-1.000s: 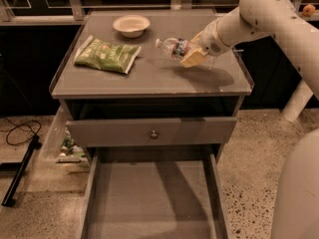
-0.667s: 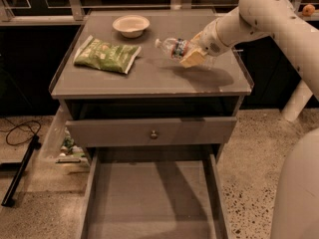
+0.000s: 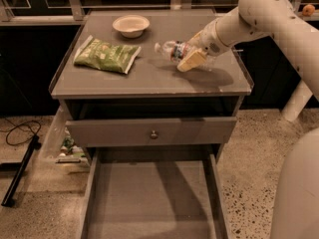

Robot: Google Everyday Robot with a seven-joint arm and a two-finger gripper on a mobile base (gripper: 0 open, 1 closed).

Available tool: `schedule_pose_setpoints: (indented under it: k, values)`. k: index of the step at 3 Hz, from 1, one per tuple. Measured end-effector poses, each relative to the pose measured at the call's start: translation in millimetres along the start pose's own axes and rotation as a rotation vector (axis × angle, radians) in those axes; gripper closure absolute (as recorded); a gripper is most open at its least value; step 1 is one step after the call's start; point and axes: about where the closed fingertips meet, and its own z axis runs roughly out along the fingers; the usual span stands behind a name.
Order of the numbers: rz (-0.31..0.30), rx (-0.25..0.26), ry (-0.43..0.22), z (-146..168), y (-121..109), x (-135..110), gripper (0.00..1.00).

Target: Pick water bottle from middle drawer and place on counter

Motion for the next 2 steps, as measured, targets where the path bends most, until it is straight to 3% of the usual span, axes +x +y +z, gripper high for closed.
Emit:
schedule_pose_setpoints:
  k: [1, 2]
  values:
    - [0.0, 0.0, 0.0, 0.1, 0.0, 0.0, 0.0]
    - [0.0, 0.0, 0.0, 0.1, 0.0, 0.0, 0.0]
